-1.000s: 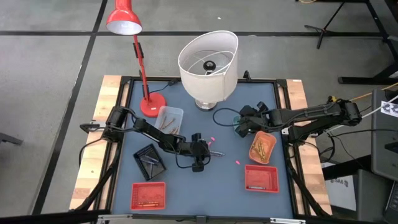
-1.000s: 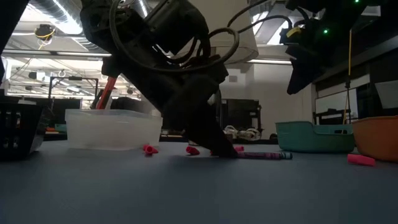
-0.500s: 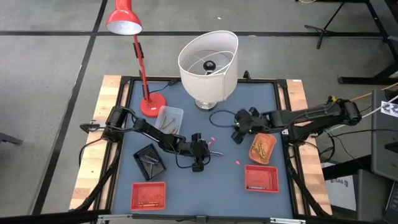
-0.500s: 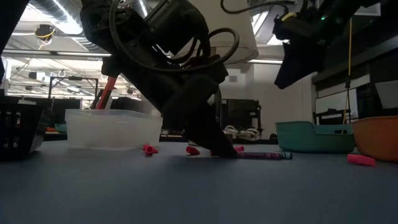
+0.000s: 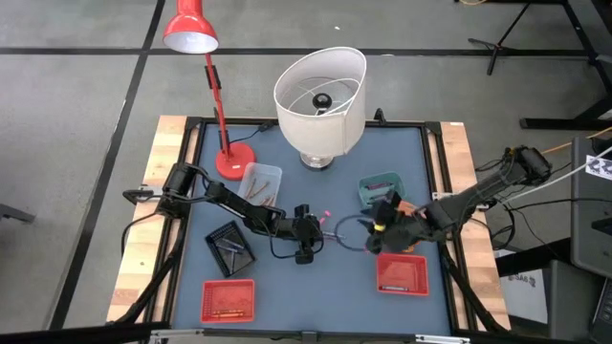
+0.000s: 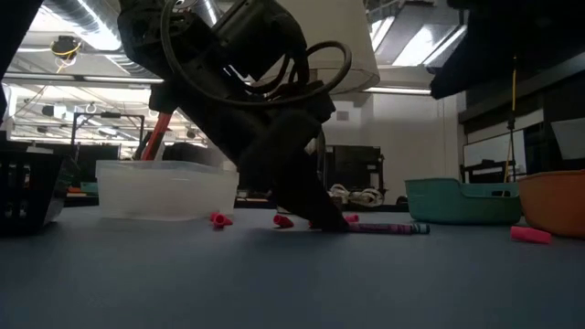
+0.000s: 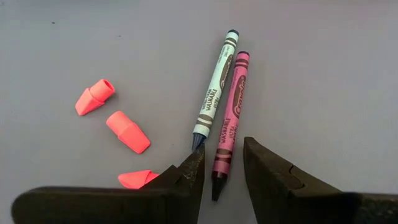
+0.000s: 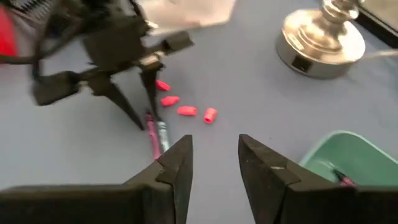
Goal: Sort crayons
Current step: Put the violet crayon into the green bin
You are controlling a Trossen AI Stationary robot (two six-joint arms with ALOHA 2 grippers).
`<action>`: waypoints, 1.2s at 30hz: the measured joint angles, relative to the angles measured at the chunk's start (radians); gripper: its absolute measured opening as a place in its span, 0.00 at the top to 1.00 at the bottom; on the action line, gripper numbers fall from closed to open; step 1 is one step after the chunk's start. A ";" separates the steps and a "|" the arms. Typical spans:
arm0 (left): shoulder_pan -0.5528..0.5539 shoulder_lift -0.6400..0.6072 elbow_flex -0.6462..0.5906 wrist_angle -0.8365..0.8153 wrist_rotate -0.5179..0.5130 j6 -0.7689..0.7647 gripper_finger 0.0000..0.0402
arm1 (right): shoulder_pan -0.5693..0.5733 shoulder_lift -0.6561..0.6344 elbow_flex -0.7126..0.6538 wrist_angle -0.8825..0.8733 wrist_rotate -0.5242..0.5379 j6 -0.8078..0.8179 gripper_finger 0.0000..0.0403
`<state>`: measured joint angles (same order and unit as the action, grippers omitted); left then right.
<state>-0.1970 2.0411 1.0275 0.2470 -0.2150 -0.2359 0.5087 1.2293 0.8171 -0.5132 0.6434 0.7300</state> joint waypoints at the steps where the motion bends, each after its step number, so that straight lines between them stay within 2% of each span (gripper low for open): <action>1: 0.000 0.000 0.000 0.000 0.000 0.000 0.77 | 0.020 0.000 -0.011 0.025 0.020 0.000 0.69; 7: 0.000 0.000 0.000 0.000 0.000 0.000 0.77 | 0.096 0.000 -0.099 0.202 0.066 0.000 0.69; 14: 0.000 0.001 0.000 0.001 0.000 0.001 0.77 | 0.115 0.000 -0.198 0.362 0.062 0.000 0.69; 18: 0.000 0.001 0.000 0.001 0.000 0.002 0.79 | 0.113 0.000 -0.229 0.392 0.070 -0.001 0.69; 28: -0.001 0.001 0.000 0.002 0.001 0.000 0.98 | 0.113 0.000 -0.245 0.410 0.072 0.004 0.69; 36: 0.000 0.007 -0.004 0.099 0.042 0.003 0.99 | 0.113 0.008 -0.245 0.477 0.072 0.003 0.69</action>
<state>-0.1975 2.0478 1.0233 0.3461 -0.1732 -0.2329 0.6220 1.2376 0.5720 -0.0360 0.7151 0.7332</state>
